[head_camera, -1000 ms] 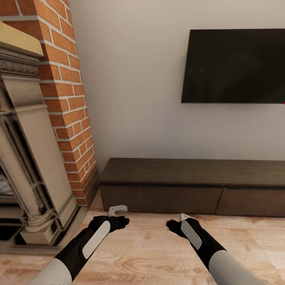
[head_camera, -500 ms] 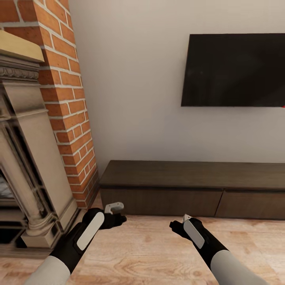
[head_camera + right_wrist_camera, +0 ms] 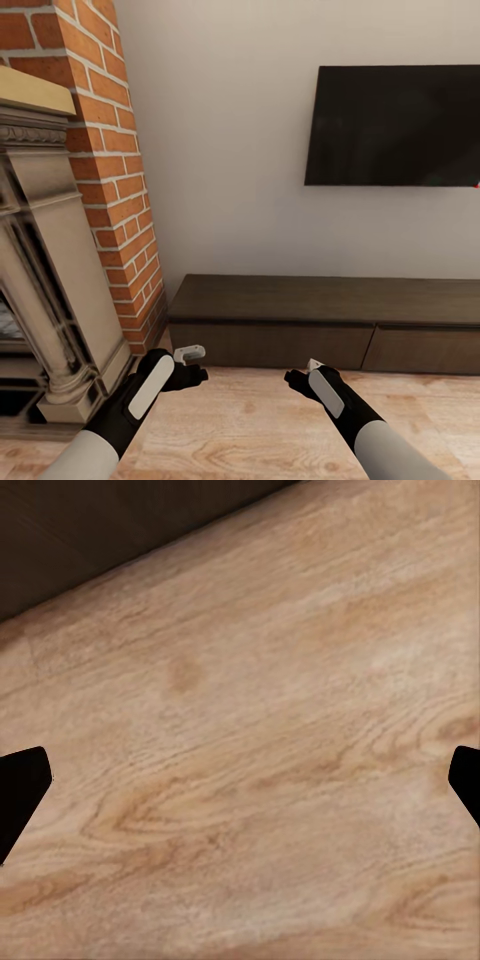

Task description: Place each of the two pumpkins and all three candles from the living room inside a cabinet in the living room (use any cabinet), then make sure every cabinet is closed, and position the cauldron so it is next to a table in the living room.

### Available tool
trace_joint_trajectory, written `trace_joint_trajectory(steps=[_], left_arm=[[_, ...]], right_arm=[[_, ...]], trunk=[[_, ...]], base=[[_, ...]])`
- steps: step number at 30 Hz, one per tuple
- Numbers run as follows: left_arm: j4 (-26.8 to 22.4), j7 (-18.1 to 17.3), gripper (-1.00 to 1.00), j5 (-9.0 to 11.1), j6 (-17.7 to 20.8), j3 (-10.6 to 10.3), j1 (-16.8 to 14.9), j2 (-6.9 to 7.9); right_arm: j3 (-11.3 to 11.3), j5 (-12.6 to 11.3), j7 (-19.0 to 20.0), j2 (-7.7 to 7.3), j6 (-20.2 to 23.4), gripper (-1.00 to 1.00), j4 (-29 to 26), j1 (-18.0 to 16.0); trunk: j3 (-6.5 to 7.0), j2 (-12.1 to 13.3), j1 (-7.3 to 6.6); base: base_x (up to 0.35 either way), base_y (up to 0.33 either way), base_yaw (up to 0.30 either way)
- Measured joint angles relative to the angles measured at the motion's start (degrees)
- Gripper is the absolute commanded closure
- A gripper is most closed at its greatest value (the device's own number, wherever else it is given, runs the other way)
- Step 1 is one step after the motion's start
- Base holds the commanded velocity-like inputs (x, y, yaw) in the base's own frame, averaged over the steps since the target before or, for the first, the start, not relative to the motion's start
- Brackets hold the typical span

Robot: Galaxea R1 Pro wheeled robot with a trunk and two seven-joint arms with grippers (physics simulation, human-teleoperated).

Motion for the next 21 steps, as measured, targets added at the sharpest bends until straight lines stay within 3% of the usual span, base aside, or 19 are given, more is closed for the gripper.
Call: trace_joint_trajectory(steps=[11, 21], left_arm=[[-0.1, -0.1, -1.00, 0.3, 0.1, 1.7, 0.0, -0.12], [-0.1, -0.2, -1.00, 0.3, 0.1, 1.7, 0.0, -0.13]], right_arm=[[-0.4, -0.6, 0.1, 0.00, -0.1, -1.00, -0.1, 0.0], [-0.4, -0.2, 0.1, 0.00, 0.0, -1.00, -0.1, 0.0]], trunk=[[1.97, 4.4, -2.41], [3.77, 8.4, -4.59]], base=[[-0.014, 0.000, 0.000], [-0.167, 0.000, 0.000]])
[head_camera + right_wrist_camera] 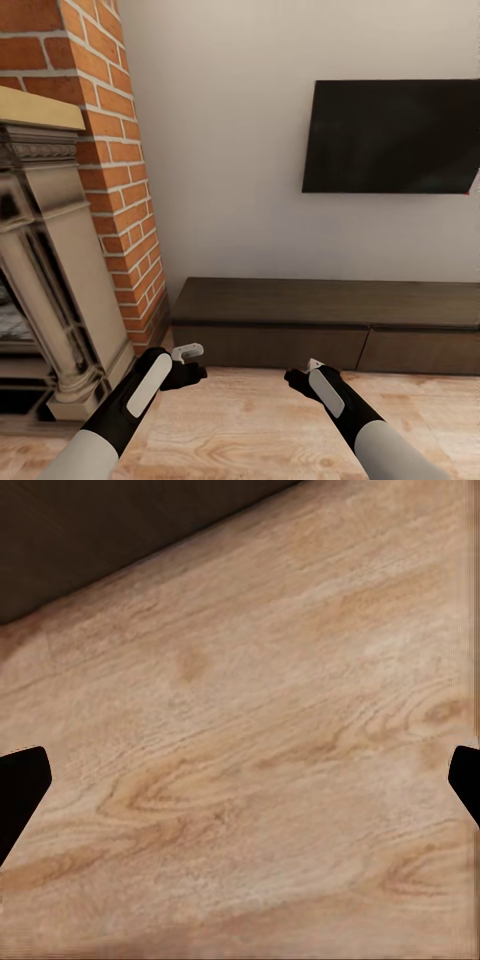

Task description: Place each of the two pumpkins and all three candles from the living room inside a cabinet in the living room (use any cabinet), then make sure every cabinet is closed, and position the cauldron so it is next to a table in the living room.

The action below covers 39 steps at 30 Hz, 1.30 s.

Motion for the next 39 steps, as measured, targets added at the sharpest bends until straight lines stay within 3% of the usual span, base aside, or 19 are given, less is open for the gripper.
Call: trace_joint_trajectory(steps=[39], left_arm=[[0.0, -0.1, -1.00, 0.0, 0.0, 0.0, 0.0, -0.09]], right_arm=[[-0.1, -0.5, 0.1, -0.21, 0.0, -1.00, 0.3, 0.0]], trunk=[[7.27, 15.6, -8.59]], base=[[-0.087, 0.000, -0.066]])
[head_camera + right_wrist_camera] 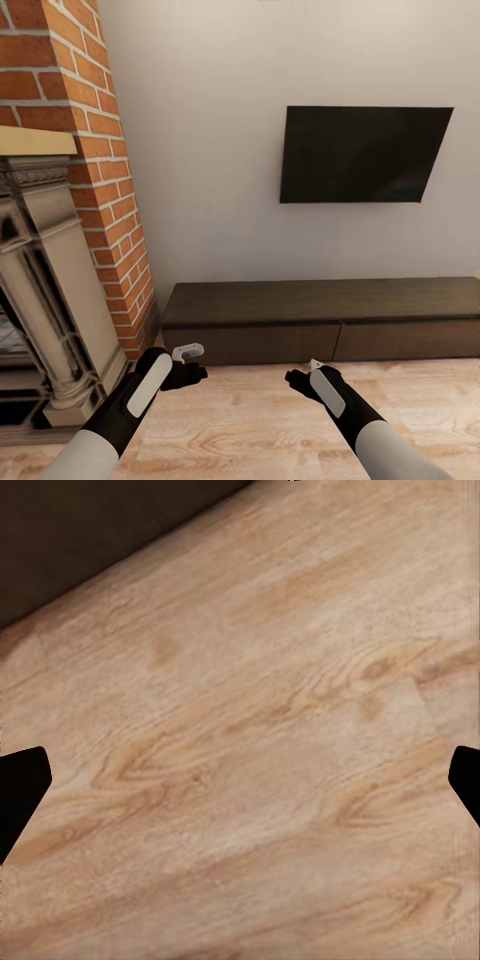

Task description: Place each of the two pumpkins and all three candles from the living room inside a cabinet in the living room (use any cabinet), then make sure every cabinet is closed, and position the cauldron so it is next to a table in the living room.

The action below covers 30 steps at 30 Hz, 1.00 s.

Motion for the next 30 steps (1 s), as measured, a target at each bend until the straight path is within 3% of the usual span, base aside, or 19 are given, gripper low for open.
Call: trace_joint_trajectory(steps=[18, 20, 23, 27, 28, 30], left_arm=[[1.7, 0.2, -1.00, -0.3, -0.1, -0.3, 0.0, 0.05], [4.1, 0.4, -1.00, -0.7, -0.2, -0.3, 0.0, 0.21], [8.9, 0.5, -1.00, -1.3, -0.8, -0.2, 0.0, 0.71], [14.6, 0.1, -1.00, -3.3, -2.4, -0.4, 0.0, 2.60], [16.4, 0.0, -1.00, -3.8, -4.1, -0.4, 0.0, 3.01], [24.7, -0.8, -1.00, -4.7, -11.8, -0.7, 0.0, 3.85]], right_arm=[[0.0, 0.5, 0.0, -0.04, -0.3, -1.00, 0.1, 0.0], [0.0, 0.5, 0.0, -0.55, -0.4, -1.00, 0.2, 0.0], [0.0, 0.3, 0.0, -3.25, -0.1, -1.00, 0.4, 0.0], [0.3, 0.4, -0.1, -4.70, -0.1, -1.00, 0.8, 0.0], [0.4, 0.4, -0.2, -4.88, -0.1, -1.00, 0.9, 0.0], [0.6, 0.6, -0.3, -5.08, -0.3, -1.00, 3.2, 0.0]], trunk=[[3.23, 7.2, -3.95], [3.59, 8.0, -4.39], [4.13, 9.2, -5.05], [4.85, 10.8, -5.93], [5.03, 11.2, -6.15], [5.38, 12.0, -6.59]], base=[[0.000, 0.000, -0.016], [0.000, 0.000, -0.002], [0.000, 0.000, 0.000], [0.000, 0.000, 0.000], [0.000, 0.000, 0.000], [0.000, 0.000, 0.000]])
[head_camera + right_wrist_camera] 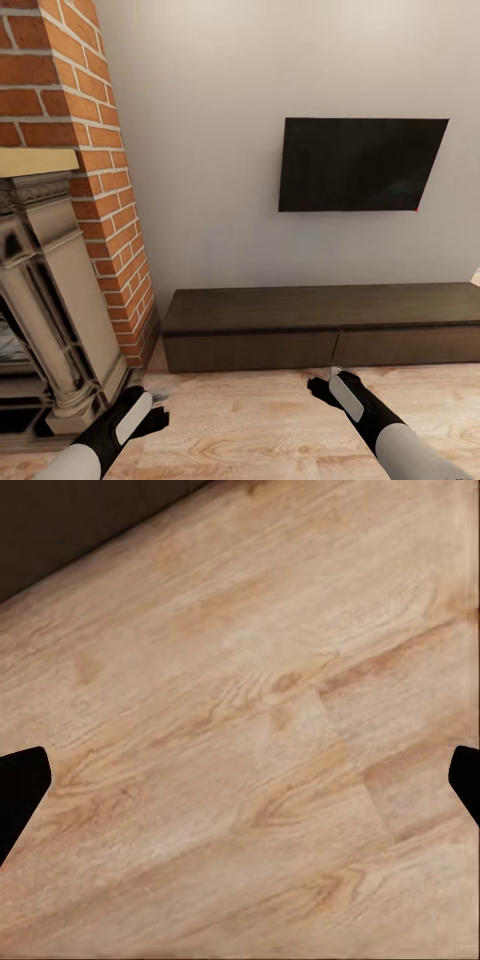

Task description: Place each of the two pumpkins and all three candles from the living room inside a cabinet in the living room (use any cabinet), then make sure every cabinet is closed, and position the cauldron so it is next to a table in the living room.

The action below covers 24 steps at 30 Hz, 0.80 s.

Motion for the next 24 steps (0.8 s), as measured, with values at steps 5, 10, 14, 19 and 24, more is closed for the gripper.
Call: trace_joint_trajectory(steps=[5, 10, 14, 19, 24], left_arm=[[14.9, -8.9, -1.00, -3.3, -11.4, -4.6, 0.0, 0.43], [25.8, -12.9, -1.00, -4.2, -21.0, -6.2, 0.1, -0.04], [31.5, -16.3, -1.00, -4.3, -25.8, -7.0, 1.2, -0.98], [32.6, -19.0, -1.00, -7.6, -27.0, -7.2, 5.3, -1.36], [32.8, -19.3, -1.00, -8.6, -30.7, -7.3, 10.8, -2.59]], right_arm=[[0.5, 4.5, 0.2, 0.00, -6.2, -1.00, 11.8, 0.2], [0.7, 7.8, 1.1, 0.16, -18.3, -1.00, 22.5, 0.2], [0.7, 9.0, 9.3, 0.07, -23.3, -1.00, 26.1, 0.7], [0.9, 11.2, 17.6, 0.16, -25.5, -1.00, 29.9, 3.9], [0.8, 15.3, 18.7, 1.70, -29.9, -1.00, 31.3, 9.4]], trunk=[[0.90, 2.0, -1.10], [1.79, 4.0, -2.20], [2.51, 5.6, -3.07], [3.41, 7.6, -4.17], [4.30, 9.6, -5.27]], base=[[0.000, 0.000, 0.000], [0.000, 0.000, 0.000], [0.000, 0.000, 0.000], [0.000, 0.000, 0.000], [0.000, 0.000, 0.000]])
